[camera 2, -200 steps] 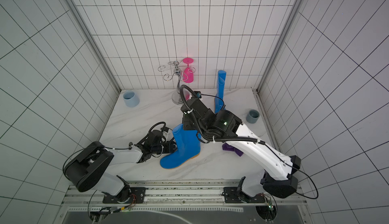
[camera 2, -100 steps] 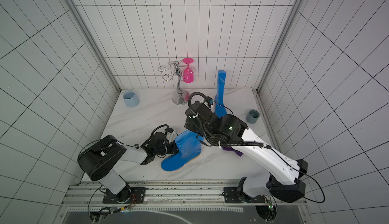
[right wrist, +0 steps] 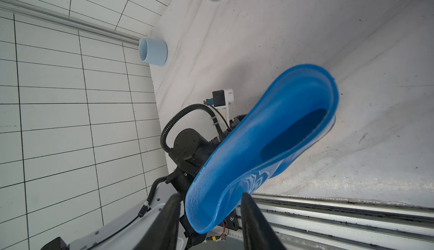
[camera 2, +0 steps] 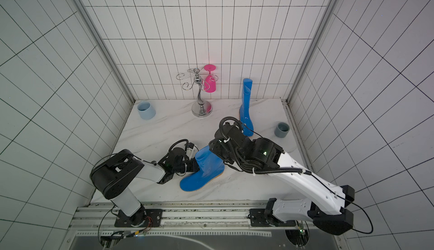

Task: Wipe the rubber boots with a cloth
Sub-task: Pick up the rubber boot from the center of the board.

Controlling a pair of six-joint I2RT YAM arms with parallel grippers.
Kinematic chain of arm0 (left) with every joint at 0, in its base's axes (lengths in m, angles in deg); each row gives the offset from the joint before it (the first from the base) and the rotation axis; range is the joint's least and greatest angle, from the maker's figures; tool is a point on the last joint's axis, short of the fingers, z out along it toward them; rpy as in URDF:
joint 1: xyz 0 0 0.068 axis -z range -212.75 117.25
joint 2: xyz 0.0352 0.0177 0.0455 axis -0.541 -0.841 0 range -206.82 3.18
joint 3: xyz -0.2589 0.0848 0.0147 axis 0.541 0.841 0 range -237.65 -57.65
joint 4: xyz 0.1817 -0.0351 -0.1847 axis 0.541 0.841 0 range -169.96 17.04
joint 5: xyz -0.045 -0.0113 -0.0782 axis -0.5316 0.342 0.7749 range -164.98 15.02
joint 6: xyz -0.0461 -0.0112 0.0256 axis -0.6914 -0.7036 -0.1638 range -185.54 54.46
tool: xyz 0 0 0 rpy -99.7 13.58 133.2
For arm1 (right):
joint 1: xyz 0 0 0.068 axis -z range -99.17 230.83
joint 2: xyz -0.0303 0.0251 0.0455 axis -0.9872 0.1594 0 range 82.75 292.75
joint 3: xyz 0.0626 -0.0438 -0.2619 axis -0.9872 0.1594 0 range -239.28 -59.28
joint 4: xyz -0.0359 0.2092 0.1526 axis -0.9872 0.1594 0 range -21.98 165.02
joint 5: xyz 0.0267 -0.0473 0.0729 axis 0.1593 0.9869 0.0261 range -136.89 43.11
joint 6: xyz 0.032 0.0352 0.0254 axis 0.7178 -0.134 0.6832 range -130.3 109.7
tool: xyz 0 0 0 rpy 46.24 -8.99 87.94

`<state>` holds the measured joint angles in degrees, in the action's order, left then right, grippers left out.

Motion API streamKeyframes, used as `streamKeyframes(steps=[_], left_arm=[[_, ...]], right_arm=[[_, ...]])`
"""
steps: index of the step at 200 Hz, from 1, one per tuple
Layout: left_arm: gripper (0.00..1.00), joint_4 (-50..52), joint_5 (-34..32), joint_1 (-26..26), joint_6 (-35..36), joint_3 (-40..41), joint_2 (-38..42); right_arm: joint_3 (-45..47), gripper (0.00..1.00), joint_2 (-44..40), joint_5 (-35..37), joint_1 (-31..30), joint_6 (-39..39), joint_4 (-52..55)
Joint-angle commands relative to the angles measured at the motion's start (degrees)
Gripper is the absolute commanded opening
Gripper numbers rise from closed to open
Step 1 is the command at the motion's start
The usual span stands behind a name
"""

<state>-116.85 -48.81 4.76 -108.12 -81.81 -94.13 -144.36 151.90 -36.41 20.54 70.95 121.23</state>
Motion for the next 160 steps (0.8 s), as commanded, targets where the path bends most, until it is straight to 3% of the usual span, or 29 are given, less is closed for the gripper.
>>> streamKeyframes(steps=[1, 160], left_arm=[[0.42, 5.2, -0.5, 0.6, -0.7, 2.1, -2.6], [0.41, 1.3, 0.1, 0.4, -1.3, 3.8, -3.8]], right_arm=[[2.2, 0.45, -0.2, -1.0, 0.9, 2.9, 0.0], [2.4, 0.46, 5.3, -7.6, 8.1, 2.6, -1.9]])
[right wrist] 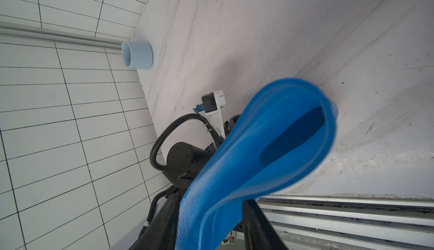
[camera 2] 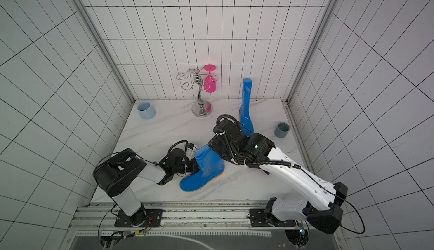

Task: Wipe the rubber boots with a cloth
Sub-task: Pick up the rubber boot from the center of the board.

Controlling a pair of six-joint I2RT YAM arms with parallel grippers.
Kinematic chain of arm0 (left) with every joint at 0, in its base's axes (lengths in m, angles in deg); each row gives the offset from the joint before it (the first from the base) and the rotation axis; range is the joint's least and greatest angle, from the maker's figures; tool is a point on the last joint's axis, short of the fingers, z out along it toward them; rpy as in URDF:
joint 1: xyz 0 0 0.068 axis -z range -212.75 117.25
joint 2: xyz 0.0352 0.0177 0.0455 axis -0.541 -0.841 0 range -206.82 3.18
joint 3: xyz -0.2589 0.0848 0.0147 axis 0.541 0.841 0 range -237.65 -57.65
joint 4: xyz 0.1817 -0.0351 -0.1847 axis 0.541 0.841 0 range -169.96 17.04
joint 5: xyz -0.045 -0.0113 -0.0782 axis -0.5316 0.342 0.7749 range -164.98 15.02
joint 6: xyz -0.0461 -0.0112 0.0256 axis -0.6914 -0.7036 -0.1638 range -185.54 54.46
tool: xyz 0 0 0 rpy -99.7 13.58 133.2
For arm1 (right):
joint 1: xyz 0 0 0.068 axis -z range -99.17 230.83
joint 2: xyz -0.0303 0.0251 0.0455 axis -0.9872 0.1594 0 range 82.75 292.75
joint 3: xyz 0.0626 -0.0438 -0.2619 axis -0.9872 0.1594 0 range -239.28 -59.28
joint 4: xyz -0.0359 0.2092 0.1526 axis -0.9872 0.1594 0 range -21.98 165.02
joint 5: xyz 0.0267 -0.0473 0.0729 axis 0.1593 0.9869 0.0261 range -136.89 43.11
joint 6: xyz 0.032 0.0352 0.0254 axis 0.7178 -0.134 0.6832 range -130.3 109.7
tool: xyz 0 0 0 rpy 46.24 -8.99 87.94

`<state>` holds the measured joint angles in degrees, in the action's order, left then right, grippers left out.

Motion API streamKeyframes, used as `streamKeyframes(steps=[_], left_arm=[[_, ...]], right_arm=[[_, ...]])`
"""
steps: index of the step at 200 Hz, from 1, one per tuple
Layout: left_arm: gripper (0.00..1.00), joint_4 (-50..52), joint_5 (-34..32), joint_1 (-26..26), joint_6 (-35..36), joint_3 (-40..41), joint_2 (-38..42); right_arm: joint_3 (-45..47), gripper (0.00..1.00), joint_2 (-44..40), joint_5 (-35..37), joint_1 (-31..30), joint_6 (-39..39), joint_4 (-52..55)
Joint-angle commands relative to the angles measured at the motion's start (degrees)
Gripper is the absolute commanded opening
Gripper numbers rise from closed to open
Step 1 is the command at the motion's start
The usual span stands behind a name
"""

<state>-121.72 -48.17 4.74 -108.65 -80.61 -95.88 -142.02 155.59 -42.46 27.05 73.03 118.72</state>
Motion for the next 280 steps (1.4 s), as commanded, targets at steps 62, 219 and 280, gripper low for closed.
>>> streamKeyframes(steps=[62, 219, 280], left_arm=[[0.41, 4.8, -1.1, 0.5, -0.8, 3.8, -1.1], [0.40, 3.1, -0.2, 0.6, -1.3, 3.4, -3.0], [0.40, 2.9, 0.1, 0.5, -1.4, 3.4, -3.1]], right_arm=[[-6.8, 0.45, 5.1, -0.9, 3.6, -0.2, 4.7], [-11.9, 0.32, 9.1, -3.3, 5.8, -1.2, 7.5], [-13.5, 0.00, 9.1, -3.8, 6.5, -1.7, 9.6]])
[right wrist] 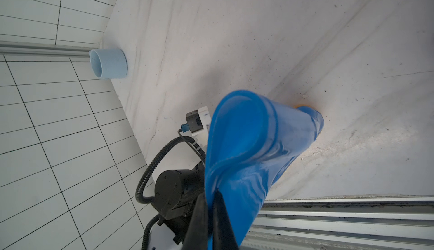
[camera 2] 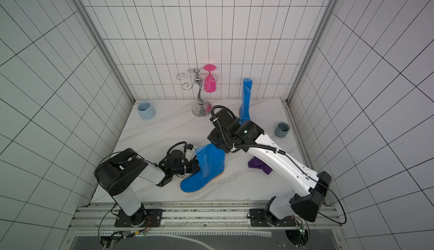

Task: Wipe the rubber boots with a cloth
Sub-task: Pick up the rubber boot from the center of the board, then place the rubber boot at the center of the board.

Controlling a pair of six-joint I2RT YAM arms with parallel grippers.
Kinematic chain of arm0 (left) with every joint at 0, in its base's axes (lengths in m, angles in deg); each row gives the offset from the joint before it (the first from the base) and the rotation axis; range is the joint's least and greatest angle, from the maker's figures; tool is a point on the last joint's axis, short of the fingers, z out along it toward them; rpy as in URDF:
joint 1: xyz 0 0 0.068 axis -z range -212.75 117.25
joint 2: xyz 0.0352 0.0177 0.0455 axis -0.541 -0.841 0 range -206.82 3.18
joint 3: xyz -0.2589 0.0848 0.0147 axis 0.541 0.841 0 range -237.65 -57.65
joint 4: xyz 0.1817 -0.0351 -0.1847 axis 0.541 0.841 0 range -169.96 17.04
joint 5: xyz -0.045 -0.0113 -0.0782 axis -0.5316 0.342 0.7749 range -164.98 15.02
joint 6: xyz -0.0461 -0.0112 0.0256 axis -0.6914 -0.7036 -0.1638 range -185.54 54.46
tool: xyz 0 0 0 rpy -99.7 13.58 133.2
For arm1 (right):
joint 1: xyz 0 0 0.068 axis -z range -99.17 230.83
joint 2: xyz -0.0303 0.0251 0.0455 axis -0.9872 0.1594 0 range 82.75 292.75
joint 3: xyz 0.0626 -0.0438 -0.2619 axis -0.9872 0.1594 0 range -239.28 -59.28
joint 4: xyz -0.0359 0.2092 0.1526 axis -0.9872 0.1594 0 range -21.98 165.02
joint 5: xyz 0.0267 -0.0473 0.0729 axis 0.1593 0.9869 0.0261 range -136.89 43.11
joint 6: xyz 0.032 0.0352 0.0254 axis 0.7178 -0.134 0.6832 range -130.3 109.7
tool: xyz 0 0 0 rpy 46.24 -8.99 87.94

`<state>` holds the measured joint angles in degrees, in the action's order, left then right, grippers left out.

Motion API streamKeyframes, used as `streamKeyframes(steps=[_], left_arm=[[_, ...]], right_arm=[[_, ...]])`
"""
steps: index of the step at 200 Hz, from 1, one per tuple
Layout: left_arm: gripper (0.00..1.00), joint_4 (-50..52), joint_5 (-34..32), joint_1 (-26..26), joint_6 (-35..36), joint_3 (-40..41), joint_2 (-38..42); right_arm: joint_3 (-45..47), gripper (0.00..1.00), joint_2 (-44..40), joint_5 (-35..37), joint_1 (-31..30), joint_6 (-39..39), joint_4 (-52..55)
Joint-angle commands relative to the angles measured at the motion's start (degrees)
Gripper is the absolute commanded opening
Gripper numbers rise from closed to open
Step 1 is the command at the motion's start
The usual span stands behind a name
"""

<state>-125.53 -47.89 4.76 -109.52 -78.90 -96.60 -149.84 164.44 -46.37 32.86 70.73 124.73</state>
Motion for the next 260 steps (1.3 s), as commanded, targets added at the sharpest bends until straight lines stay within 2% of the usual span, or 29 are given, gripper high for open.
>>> streamKeyframes(steps=[1, 30, 70, 154, 221, 260], left_arm=[[0.40, 6.7, -0.2, 0.5, -0.5, 1.8, -2.4], [0.40, 6.6, -0.4, 0.4, -0.5, 2.0, -2.2], [0.40, 6.4, -0.3, 0.2, -0.6, 2.2, -2.3], [0.40, 6.8, -0.7, 0.2, -0.6, 1.3, -4.5], [0.40, 7.7, -1.4, 0.2, -0.4, 0.5, -5.5], [0.40, 8.5, -1.6, 0.2, -0.4, -0.3, -6.5]], right_arm=[[-5.7, 0.00, 0.2, 0.1, 0.7, 0.5, 3.6], [-7.0, 0.00, 0.5, 0.1, 2.5, -3.5, 5.3], [-18.7, 0.00, 5.6, 2.8, 8.0, -16.2, 14.1], [-36.2, 0.00, 19.2, -0.7, 19.6, -36.4, 17.0], [-46.2, 0.00, 29.9, -5.4, 29.0, -47.0, 14.6], [-49.9, 0.00, 34.9, -11.3, 33.2, -50.3, 11.8]])
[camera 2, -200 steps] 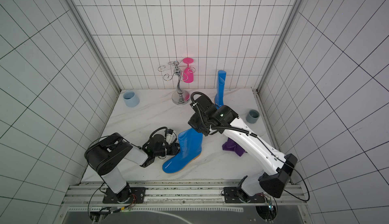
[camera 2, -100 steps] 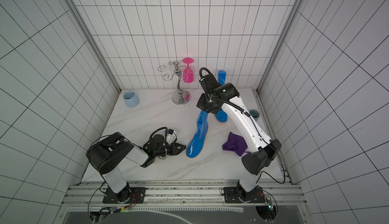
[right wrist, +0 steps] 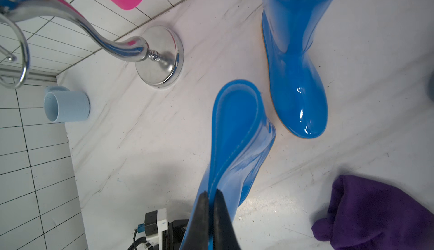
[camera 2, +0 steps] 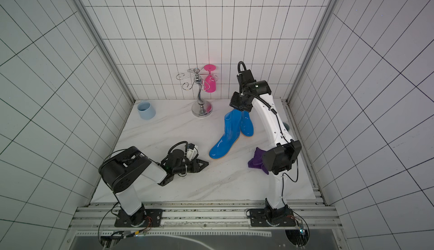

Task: Wipe the rubber boots with a cloth
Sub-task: Place the rubber boot at the center of the board.

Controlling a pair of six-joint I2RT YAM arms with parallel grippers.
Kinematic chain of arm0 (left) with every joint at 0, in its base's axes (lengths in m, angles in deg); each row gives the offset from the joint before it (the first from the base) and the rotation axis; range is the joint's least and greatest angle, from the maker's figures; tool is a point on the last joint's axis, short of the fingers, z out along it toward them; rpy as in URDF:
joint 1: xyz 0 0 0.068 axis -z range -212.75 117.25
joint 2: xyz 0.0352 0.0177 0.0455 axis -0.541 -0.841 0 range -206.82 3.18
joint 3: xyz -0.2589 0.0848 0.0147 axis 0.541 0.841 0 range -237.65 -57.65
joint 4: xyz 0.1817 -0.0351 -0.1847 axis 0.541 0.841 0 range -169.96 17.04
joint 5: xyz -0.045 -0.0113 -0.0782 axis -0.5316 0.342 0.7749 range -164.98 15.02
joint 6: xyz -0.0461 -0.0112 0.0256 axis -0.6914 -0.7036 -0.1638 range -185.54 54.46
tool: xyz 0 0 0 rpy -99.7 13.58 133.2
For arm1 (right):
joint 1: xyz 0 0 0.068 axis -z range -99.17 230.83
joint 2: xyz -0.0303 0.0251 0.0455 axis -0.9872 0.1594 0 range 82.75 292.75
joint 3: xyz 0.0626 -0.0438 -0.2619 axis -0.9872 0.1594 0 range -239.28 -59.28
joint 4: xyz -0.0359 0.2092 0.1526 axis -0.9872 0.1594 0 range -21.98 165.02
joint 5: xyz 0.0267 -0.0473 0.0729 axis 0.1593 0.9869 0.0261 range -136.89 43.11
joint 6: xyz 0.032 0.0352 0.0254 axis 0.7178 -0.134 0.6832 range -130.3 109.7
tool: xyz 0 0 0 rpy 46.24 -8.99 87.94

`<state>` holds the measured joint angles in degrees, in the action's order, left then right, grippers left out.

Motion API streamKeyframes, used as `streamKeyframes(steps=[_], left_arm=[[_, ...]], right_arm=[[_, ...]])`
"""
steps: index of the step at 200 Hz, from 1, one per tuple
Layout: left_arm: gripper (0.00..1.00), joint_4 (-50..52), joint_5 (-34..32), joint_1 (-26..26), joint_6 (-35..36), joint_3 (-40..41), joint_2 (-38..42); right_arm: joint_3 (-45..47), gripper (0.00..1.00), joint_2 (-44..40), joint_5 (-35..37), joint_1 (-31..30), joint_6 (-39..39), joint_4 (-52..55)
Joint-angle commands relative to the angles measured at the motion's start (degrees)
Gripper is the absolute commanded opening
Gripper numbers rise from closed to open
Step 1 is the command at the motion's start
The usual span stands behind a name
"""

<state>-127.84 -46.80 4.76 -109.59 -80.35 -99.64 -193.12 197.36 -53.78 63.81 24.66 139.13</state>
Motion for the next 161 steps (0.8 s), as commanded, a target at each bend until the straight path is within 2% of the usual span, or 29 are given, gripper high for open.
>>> streamKeyframes(steps=[1, 56, 82, 117, 141, 161], left_arm=[[0.40, 10.8, -2.7, 0.2, -0.3, 1.1, -3.6], [0.39, 12.1, -3.4, 0.1, -0.3, 0.2, -4.1], [0.39, 11.9, -6.4, -1.6, -1.2, 3.5, 2.1], [0.40, 17.9, -9.8, -2.7, -0.7, 2.0, 7.2], [0.41, 19.8, -11.9, -4.1, -0.8, -1.3, 6.0], [0.41, 20.5, -12.1, -4.9, -1.3, -6.3, 1.9]], right_arm=[[-6.7, 0.00, 2.0, -4.0, 2.4, -4.3, -2.7], [-10.7, 0.00, 6.5, -9.8, 3.1, -7.8, -5.0], [-8.8, 0.00, 4.6, -9.7, 2.5, -10.2, -4.8], [-7.7, 0.00, 2.2, -8.3, 1.7, -14.3, -2.8], [-7.6, 0.00, 2.3, -7.8, 1.1, -17.0, -1.9], [-7.8, 0.00, 2.7, -8.3, 0.7, -18.5, -2.5]])
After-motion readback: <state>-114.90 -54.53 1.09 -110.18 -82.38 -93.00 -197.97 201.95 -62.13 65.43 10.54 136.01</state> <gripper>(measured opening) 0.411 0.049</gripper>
